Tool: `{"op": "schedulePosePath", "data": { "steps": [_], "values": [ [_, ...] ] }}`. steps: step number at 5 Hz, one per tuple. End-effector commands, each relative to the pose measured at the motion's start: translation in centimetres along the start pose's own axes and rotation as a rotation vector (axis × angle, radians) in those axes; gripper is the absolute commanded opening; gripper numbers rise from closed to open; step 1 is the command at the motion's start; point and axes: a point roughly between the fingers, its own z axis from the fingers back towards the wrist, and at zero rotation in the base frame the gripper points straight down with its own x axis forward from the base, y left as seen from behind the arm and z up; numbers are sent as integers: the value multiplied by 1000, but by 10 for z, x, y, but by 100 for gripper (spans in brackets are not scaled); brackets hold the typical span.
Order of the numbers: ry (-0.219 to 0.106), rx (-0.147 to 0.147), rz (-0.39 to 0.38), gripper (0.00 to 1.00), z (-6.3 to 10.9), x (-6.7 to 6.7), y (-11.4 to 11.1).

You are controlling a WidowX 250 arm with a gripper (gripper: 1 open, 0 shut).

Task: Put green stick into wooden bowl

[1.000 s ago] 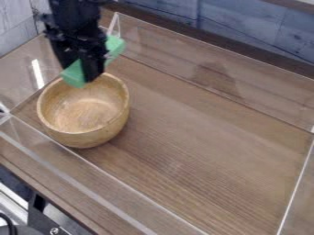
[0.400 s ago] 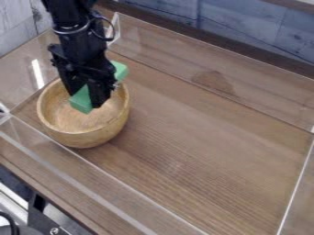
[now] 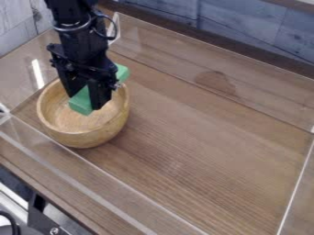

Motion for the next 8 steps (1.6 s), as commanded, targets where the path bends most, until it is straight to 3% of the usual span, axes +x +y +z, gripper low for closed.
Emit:
{"op": "schedulePosePath", "data": {
  "steps": [1,3,4,5,6,7,8],
  "values": [
    [-44,24,28,0,19,10,1],
    [-34,28,70,0,9,26,4],
    [-29,30,93,0,15,27,5],
    [-24,27,57,100,7,20,10],
    [-19,24,25,0,-2,11,13],
    [-17,3,29,100,-1,17,13],
    [-10,-12,31,100,-2,22,12]
  ]
}}
